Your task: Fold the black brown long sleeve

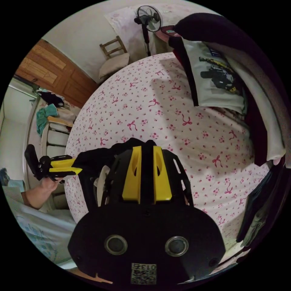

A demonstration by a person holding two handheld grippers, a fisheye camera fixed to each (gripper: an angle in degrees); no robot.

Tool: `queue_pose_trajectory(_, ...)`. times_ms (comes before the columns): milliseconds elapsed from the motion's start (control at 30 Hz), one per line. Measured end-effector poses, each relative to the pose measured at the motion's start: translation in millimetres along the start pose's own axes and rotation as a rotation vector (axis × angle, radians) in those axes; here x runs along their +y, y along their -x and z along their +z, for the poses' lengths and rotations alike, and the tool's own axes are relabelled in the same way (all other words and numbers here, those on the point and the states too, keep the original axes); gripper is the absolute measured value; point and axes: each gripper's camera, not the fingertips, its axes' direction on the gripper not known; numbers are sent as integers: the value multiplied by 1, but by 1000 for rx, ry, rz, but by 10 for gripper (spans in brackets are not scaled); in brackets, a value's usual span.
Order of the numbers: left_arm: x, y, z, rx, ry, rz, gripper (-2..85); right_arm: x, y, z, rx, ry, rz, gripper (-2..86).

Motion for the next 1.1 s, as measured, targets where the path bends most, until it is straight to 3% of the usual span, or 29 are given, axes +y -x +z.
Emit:
queue_pose_trajectory(100,4,-22,-21,80,-56,57,53,9,3,-25,51,-18,-65,45)
queue_pose_trajectory(300,21,-126,-64,179,-91,338,50,100,-3,-134,41,-236,-163,32)
queue_pose_trajectory(567,73,-324,-52,280,-41,669,50,344,-25,-257,131,-445,-61,25)
queue_pose_trajectory(800,130,-489,31,401,156,883,50,522,-58,-268,180,-472,166,25)
queue_pose_trajectory(1100,185,-602,118,317,305,945,51,672,-114,-216,66,-577,433,21)
